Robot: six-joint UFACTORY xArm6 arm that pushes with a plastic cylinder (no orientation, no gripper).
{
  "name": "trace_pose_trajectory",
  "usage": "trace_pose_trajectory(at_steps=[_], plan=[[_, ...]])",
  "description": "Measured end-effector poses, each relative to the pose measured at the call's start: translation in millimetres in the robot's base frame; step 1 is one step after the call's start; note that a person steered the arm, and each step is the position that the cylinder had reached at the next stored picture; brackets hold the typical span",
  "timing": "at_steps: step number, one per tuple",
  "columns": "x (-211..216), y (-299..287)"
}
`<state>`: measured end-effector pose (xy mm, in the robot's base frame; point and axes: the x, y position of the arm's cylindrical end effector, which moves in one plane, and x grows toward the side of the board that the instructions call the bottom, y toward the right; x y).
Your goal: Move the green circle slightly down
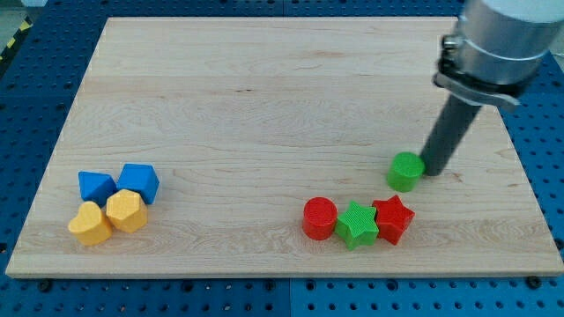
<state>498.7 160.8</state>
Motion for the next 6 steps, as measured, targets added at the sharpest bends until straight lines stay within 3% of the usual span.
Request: trace_pose_trajectory(at_steps=[2, 4, 6], plan=[[0.0, -95.9], [-31.1, -130.4], [-4.1, -114.6]])
